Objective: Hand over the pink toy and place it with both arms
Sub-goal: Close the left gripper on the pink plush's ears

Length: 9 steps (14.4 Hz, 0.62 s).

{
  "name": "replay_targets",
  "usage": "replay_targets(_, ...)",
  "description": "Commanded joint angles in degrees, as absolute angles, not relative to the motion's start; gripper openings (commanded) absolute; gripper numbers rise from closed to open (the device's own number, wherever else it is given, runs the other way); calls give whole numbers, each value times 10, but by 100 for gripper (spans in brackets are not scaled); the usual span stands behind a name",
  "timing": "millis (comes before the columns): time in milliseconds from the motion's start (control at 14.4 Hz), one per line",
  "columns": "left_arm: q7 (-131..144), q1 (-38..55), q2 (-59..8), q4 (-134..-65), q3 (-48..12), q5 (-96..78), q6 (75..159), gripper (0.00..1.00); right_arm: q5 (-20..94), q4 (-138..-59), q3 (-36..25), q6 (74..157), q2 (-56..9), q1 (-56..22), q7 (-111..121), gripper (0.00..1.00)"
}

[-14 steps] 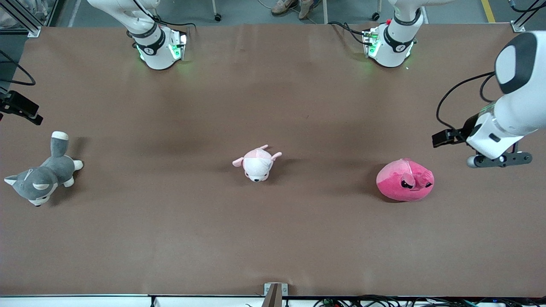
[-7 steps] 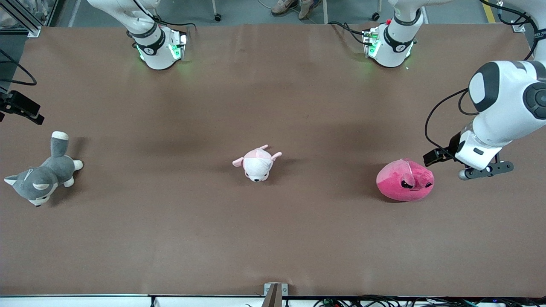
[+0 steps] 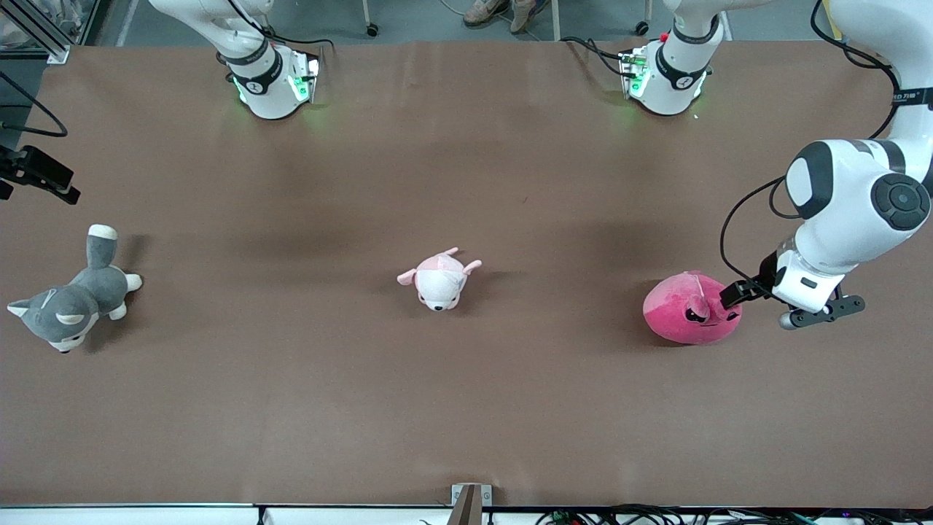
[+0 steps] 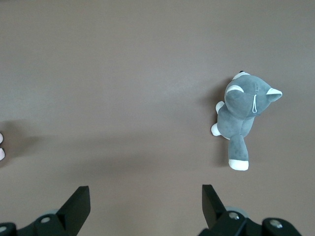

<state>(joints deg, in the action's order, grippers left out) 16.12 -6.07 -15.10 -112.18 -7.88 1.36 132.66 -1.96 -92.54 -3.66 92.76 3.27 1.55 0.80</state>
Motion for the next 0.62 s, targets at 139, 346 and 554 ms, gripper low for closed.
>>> replay_targets(139, 170, -62, -163, -1116, -81, -7, 1337, 71, -14, -953, -37, 937, 56, 15, 11, 100)
replay_targets(346, 171, -59, -163, -1116, -81, -10, 1337, 39, -14, -953, -37, 938, 55, 15, 11, 100)
replay_targets(554, 171, -57, -165, -1115, -82, -10, 1336, 14, -14, -947, -37, 940, 52, 14, 11, 100)
